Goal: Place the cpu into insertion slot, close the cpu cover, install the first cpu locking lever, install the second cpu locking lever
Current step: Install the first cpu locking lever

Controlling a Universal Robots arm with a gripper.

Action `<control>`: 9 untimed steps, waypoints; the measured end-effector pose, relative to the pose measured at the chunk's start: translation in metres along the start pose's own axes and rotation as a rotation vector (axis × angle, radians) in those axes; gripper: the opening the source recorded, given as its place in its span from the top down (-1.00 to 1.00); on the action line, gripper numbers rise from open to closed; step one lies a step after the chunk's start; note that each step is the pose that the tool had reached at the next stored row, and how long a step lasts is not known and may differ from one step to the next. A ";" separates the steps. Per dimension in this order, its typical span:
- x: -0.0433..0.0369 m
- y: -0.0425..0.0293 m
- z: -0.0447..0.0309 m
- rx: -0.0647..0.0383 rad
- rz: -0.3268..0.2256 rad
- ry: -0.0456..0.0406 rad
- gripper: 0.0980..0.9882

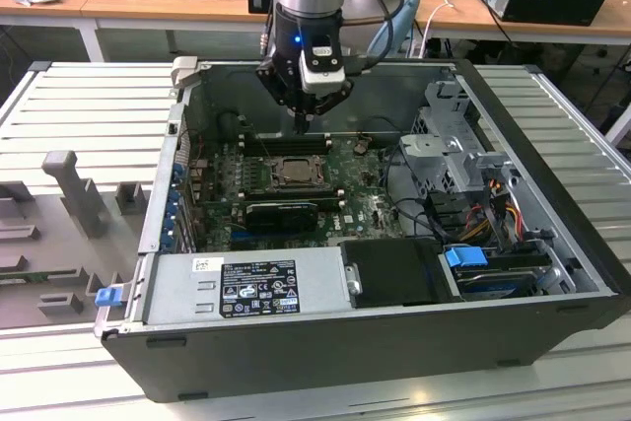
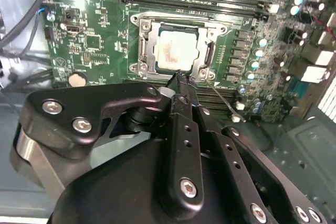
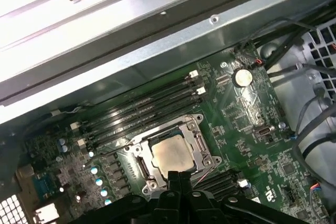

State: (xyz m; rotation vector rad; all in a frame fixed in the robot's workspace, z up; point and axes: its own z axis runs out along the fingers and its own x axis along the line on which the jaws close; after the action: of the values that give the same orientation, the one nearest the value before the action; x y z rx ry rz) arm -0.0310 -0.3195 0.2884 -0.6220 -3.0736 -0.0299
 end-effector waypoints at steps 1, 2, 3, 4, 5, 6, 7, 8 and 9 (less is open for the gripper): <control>0.0000 0.0000 0.0000 0.000 -0.011 0.0001 0.98; 0.0000 0.0000 0.0001 0.000 -0.027 0.0005 0.98; 0.0000 0.0000 0.0001 0.000 -0.040 0.0007 0.98; 0.0000 0.0000 0.0002 0.001 -0.058 0.0010 0.98; 0.0000 0.0000 0.0002 0.001 -0.069 0.0012 0.98; 0.0000 0.0000 0.0003 0.001 -0.084 0.0015 0.98; 0.0000 0.0000 0.0003 0.001 -0.092 0.0016 0.98; 0.0000 0.0000 0.0003 0.001 -0.102 0.0018 0.98; 0.0000 0.0000 0.0003 0.001 -0.107 0.0019 0.98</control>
State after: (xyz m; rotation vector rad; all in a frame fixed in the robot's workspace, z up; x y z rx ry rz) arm -0.0310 -0.3195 0.2881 -0.4567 -3.1015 -0.0293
